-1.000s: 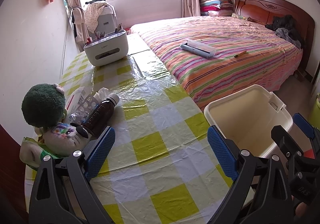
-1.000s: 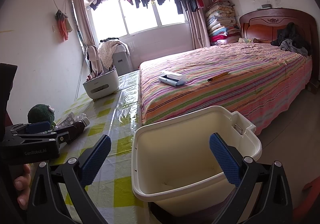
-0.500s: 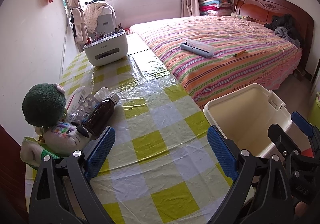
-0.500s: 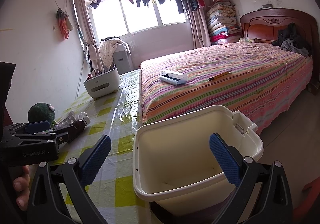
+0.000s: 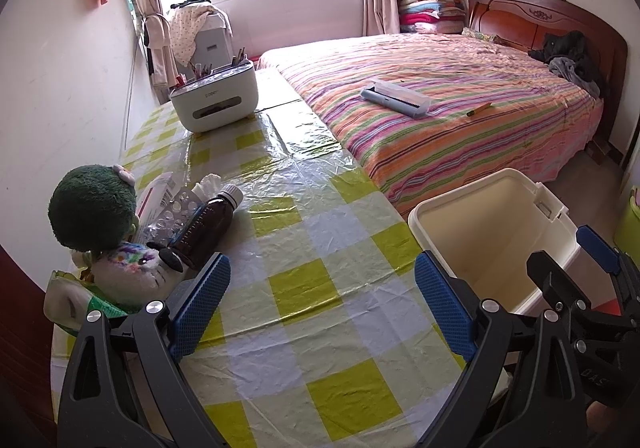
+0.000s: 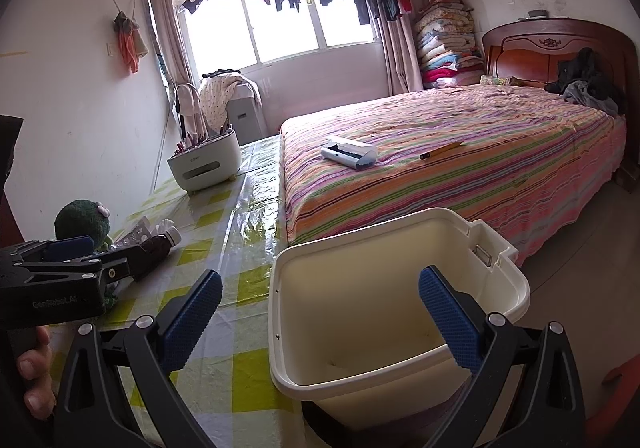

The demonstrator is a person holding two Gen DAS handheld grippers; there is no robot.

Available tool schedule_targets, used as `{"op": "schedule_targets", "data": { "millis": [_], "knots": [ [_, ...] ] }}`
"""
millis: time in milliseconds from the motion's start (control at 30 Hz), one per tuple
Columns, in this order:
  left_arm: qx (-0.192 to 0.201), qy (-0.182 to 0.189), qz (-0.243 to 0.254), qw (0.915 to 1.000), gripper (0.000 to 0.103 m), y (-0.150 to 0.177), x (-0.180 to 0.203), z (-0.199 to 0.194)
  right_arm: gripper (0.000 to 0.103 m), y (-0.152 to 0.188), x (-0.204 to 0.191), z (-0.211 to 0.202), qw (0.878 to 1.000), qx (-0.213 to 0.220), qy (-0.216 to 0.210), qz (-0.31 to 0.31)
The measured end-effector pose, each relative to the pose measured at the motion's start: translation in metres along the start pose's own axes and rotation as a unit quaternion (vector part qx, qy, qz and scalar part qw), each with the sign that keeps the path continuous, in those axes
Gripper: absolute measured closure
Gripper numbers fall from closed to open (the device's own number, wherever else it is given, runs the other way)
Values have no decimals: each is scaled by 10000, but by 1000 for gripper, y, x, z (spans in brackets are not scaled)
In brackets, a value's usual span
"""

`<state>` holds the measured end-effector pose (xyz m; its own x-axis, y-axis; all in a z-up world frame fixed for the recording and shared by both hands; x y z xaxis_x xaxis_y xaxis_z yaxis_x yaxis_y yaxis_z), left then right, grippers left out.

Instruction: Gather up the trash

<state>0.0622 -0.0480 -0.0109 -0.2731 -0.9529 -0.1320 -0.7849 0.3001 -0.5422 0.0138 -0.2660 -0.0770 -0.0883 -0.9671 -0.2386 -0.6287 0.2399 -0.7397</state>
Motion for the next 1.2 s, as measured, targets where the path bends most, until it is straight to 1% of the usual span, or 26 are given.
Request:
{"op": "schedule_targets", "data": {
  "millis": [600, 1200],
  "knots": [
    [28, 46, -98, 9999, 11, 5, -13, -6, 7, 3, -11, 2, 9999, -70, 58, -137],
    [-33, 54, -54, 10000, 11, 5, -10, -4, 7, 2, -12, 6, 9997, -152, 34, -167]
  ]
}}
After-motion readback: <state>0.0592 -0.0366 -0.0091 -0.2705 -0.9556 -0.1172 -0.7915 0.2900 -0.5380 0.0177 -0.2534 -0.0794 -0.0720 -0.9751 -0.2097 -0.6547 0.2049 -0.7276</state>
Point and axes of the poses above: each gripper's, at about its wrist camera, not at the fingertips, and z roughly the way its jaws point, x to its right, y to its underside, the point moved 1 cm from there along z, roughly the way its jaws point, and after that the axes turned 15 degrees about -x, right-handed, at the moved point
